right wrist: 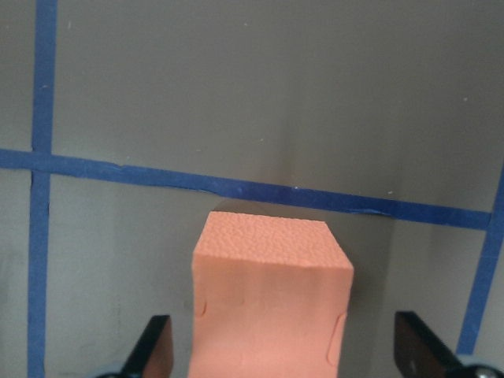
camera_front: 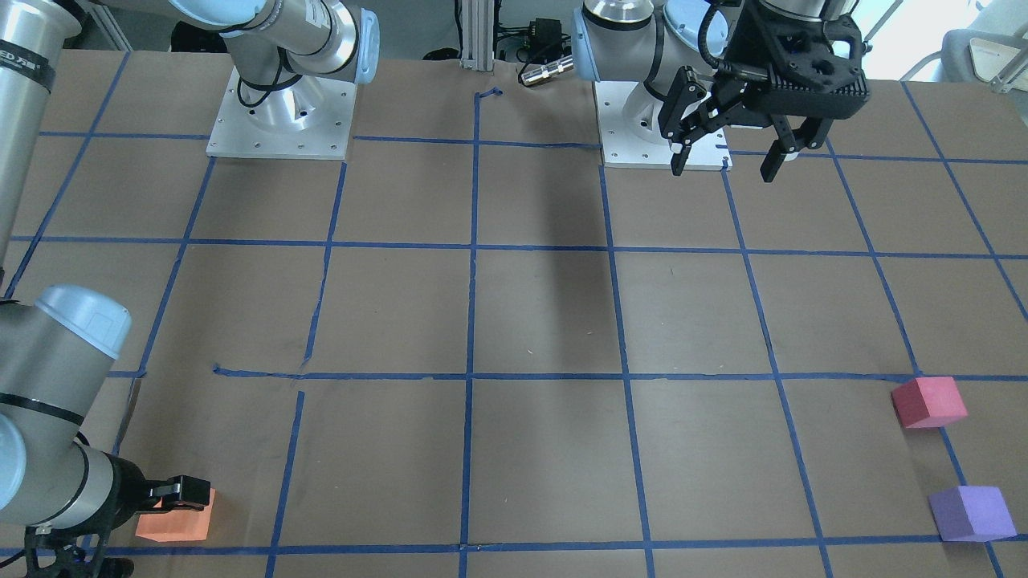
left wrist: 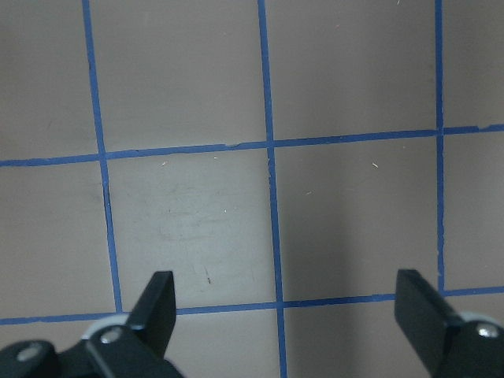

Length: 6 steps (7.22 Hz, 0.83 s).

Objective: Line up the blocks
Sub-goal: 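Lift the orange cube with the right gripper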

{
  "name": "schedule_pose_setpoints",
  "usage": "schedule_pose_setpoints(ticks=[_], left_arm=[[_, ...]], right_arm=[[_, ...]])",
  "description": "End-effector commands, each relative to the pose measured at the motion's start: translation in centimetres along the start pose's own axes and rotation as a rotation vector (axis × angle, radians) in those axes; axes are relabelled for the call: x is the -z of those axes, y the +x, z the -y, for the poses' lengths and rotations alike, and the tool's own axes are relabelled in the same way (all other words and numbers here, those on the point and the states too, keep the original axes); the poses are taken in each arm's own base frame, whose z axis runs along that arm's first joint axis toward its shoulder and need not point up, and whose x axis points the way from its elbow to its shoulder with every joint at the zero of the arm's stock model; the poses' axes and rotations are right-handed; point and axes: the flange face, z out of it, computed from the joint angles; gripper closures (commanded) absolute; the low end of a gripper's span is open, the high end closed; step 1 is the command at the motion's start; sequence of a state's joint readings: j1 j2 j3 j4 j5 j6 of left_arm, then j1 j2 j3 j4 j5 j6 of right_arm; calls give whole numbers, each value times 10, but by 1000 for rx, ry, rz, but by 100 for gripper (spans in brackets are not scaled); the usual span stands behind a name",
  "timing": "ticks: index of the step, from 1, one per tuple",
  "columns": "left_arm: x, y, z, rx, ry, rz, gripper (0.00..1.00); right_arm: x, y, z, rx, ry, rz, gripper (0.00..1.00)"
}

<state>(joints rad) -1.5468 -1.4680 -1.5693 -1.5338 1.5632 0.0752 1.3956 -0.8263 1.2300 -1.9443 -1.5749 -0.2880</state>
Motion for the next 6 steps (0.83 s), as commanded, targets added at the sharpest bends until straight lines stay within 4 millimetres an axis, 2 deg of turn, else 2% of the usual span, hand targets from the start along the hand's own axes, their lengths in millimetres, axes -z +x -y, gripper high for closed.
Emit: schedule_pose_setpoints(ticks=[1, 2, 3, 4, 6], left_arm=[[0, 0, 0, 1, 0, 0, 0], [0, 0, 0, 1, 1, 0, 0], [0, 0, 0, 1, 0, 0, 0], [0, 0, 0, 1, 0, 0, 0], [0, 0, 0, 1, 0, 0, 0]], right_arm=[[-18, -3, 5, -42, -8, 3, 3], [-22, -3, 6, -76, -7, -1, 45], [-29, -4, 4, -132, -20, 5, 63], [-26, -10, 5, -140, -14, 3, 73], [18, -73, 8, -115, 64, -12, 81]])
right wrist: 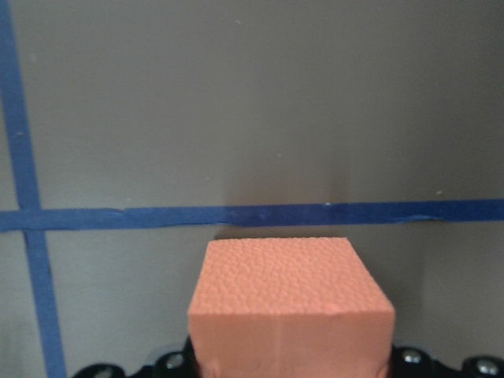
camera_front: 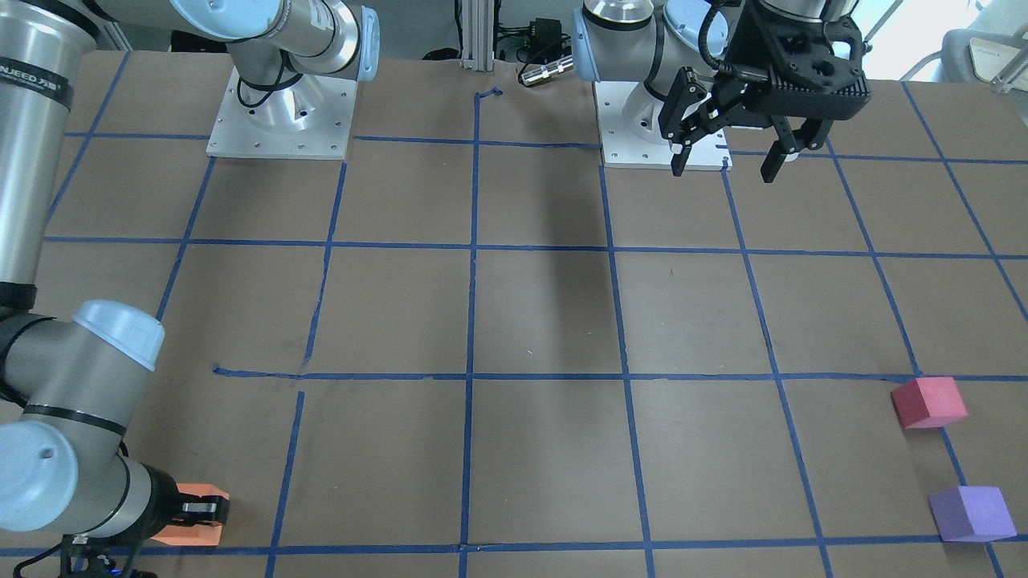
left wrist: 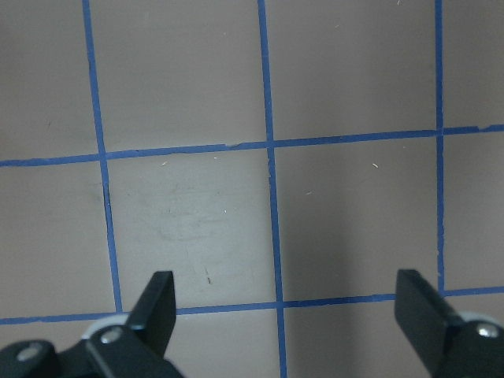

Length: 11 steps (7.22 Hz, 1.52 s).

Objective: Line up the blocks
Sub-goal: 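Lift the orange cube with the right gripper, then carry the orange cube toward the table centre and lower it down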

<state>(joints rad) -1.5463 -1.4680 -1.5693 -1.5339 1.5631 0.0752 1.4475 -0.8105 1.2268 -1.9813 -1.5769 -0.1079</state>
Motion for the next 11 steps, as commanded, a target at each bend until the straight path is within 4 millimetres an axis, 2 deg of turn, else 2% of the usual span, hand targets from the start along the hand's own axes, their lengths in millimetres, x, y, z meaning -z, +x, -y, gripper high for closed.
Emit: schedule_pose_setpoints(ticks=[1, 2, 3, 5, 6, 7, 8, 10, 11], left_arm=[[0, 0, 0, 0, 1, 0, 0], [1, 0, 0, 0, 3, 0, 0], [1, 0, 0, 2, 3, 3, 0], [1, -1, 0, 2, 2, 9, 0], [2, -1, 0, 3, 2, 9, 0], [2, 0, 0, 2, 2, 8, 0], [2, 0, -1, 2, 2, 9, 0], [1, 0, 0, 2, 1, 9, 0], [1, 2, 0, -1, 1, 5, 0]], right_arm=[[47, -67, -11, 4, 72, 2, 81], [58, -116, -20, 35, 95, 14, 78], [63, -183, -37, 56, 123, 9, 78], [60, -270, -70, 61, 134, 38, 75], [47, -316, -93, 96, 117, 29, 72], [36, -341, -105, 81, 107, 31, 72], [33, -353, -111, 96, 113, 35, 73], [6, -353, -113, 95, 67, 29, 72], [0, -351, -118, 97, 53, 26, 72]])
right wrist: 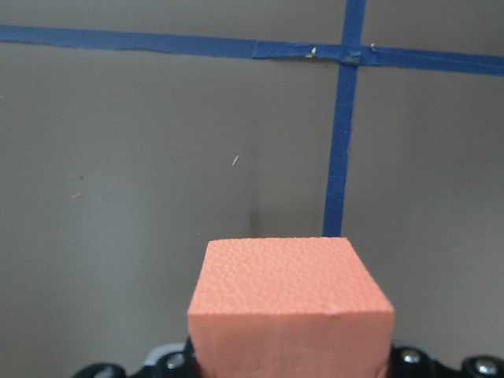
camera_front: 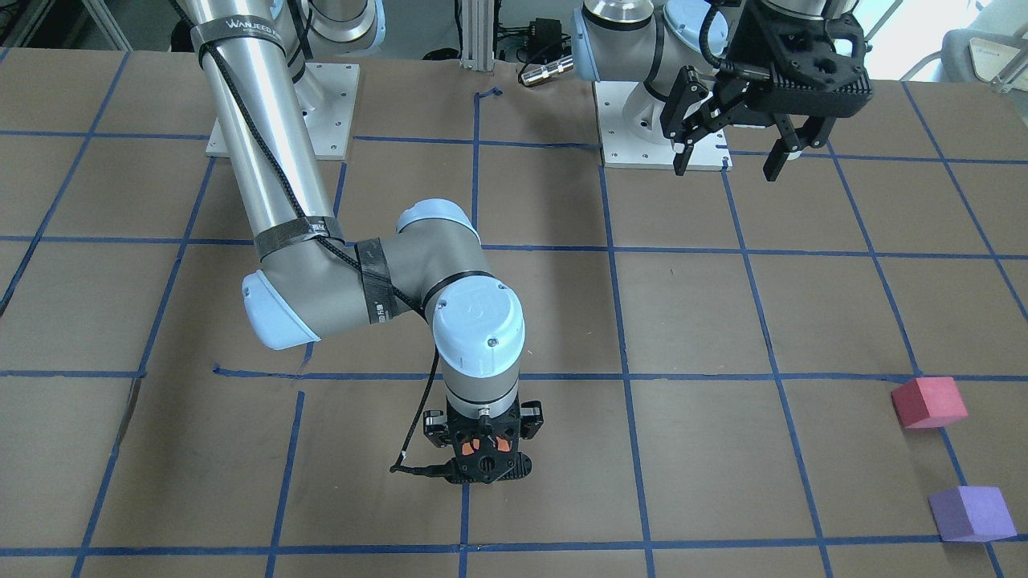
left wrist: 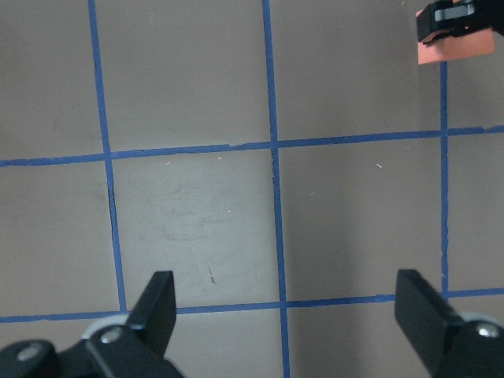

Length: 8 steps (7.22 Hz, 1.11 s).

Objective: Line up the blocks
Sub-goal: 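Carry the orange cube toward the table centre and lower it down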

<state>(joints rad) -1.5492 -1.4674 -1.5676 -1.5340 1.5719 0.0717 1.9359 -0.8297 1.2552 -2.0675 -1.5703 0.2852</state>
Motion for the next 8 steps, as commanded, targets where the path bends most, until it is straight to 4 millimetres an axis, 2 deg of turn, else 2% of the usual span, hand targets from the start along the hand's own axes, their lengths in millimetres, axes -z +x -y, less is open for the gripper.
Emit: schedule_pose_setpoints(ticks=[1, 4, 5, 6, 7, 8], left_arm=[[-1, 2, 0, -3, -2, -3, 0], [-5, 4, 2, -5, -8, -4, 0], [-6, 4, 3, -5, -11, -11, 0], [-3, 5, 1, -3, -5, -6, 0], [-7, 6, 2, -17, -16, -4, 0], [-14, 6, 7, -34, -26, -11, 0]], right_arm=[[-11, 2, -8, 0, -25, 0, 72], [-17, -2, -11, -63, -37, -6, 69], [-18, -2, -12, -57, -40, -7, 64], [-22, -2, -12, -65, -49, -10, 50], [-21, -3, -13, -66, -46, -9, 20], [-24, -5, -14, -37, -46, -8, 13]])
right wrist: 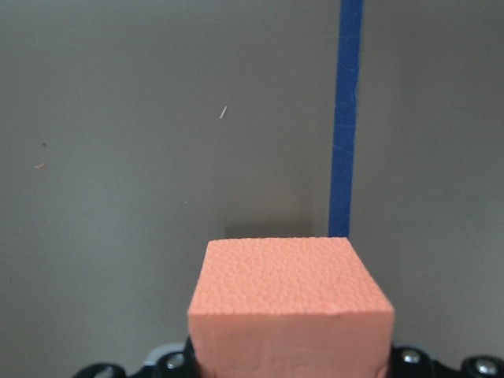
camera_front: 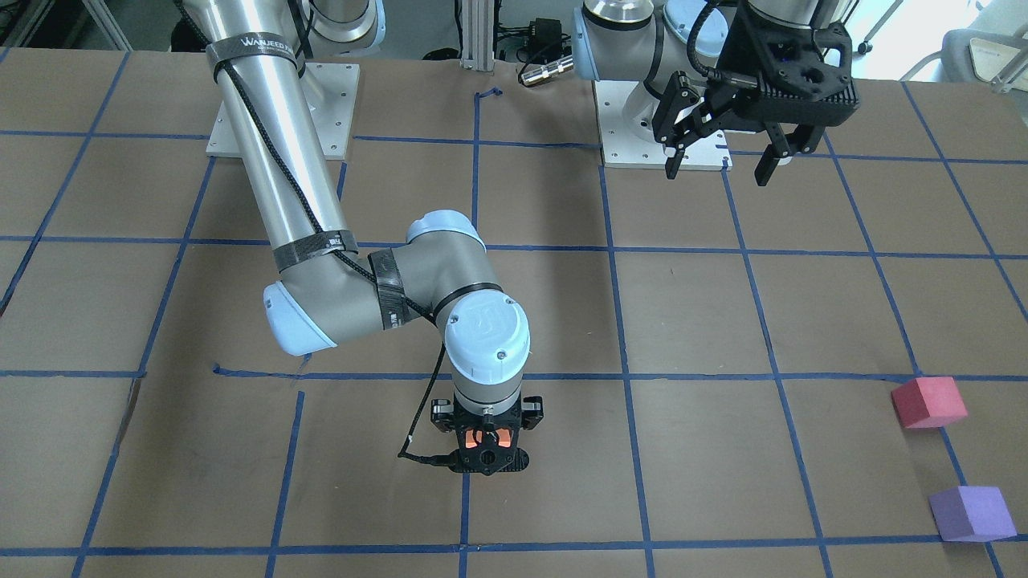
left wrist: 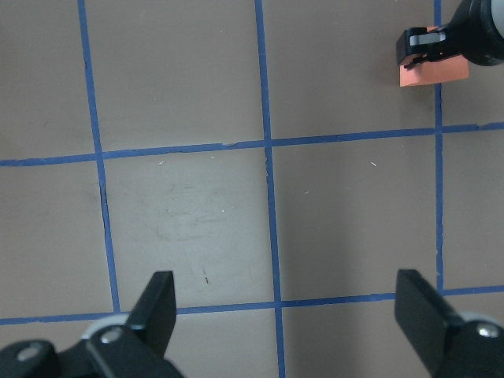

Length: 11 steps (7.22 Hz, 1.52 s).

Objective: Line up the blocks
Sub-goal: 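Carry the orange cube toward the table centre and lower it down, then open the right gripper and raise it away while the left arm reaches toward the cube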

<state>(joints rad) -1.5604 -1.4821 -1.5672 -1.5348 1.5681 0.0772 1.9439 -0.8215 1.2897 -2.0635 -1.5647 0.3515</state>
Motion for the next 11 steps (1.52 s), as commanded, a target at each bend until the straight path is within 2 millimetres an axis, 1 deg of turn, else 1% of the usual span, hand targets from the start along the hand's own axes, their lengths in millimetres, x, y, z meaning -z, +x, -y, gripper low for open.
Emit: schedule_pose_setpoints(ticks=[1, 2, 3, 4, 5, 6, 7, 8, 9, 10, 11], left_arm=[[-6, -1, 5, -16, -4, 1, 0], [-2, -5, 8, -6, 8, -3, 0], [-11, -7, 13, 5, -10, 0, 0], [-25, -9, 25, 16, -28, -2, 0], [-50, -8, 47, 33, -19, -8, 0], [-76, -7, 61, 76, -46, -11, 0], [-95, -5, 81, 67, 2, -11, 0], [-116, 10, 101, 42, 57, -15, 0], [-144, 44, 111, 23, 56, -22, 0], [-170, 72, 126, 84, 73, -35, 0], [-196, 103, 137, 75, 57, -40, 0]], right_arm=[[0, -2, -1, 30, 0, 0, 8], [2, -3, -2, 32, 1, 2, 6], [5, -1, -1, 31, 8, 5, 2], [28, 1, 3, 28, 33, 18, 0], [62, 12, 0, 28, 34, 35, 0], [85, 45, -1, 50, -15, 2, 0], [121, 97, 3, -2, -39, 7, 0], [156, 147, -3, -3, -81, 8, 0], [196, 185, -15, 4, -92, 9, 0], [230, 208, -33, 62, -92, 0, 0], [263, 230, -55, 113, -80, 4, 0]])
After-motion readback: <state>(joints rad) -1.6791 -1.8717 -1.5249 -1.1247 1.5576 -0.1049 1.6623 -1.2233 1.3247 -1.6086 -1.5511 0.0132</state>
